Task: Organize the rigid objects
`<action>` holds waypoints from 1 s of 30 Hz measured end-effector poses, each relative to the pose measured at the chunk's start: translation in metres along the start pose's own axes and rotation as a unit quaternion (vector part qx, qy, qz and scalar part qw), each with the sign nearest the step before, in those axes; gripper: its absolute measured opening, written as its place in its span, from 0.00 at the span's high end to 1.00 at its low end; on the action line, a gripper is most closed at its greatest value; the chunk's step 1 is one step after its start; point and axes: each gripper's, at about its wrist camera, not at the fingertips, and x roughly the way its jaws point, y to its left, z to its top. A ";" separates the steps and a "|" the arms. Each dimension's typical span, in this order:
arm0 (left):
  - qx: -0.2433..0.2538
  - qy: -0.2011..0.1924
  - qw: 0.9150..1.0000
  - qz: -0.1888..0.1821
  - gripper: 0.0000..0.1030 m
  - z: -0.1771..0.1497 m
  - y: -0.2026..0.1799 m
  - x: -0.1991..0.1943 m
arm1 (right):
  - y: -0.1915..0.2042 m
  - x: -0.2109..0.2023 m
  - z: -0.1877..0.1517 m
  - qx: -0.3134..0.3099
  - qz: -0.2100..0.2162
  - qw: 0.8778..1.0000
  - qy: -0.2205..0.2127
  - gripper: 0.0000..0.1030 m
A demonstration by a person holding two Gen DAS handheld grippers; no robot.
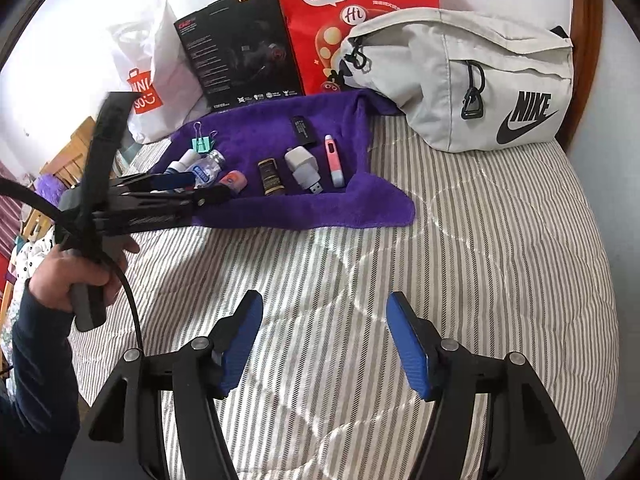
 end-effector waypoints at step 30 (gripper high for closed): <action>-0.106 -0.054 0.983 0.139 0.00 -0.119 0.022 -0.139 | 0.066 -0.030 -0.029 0.013 -0.074 0.996 -0.056 0.00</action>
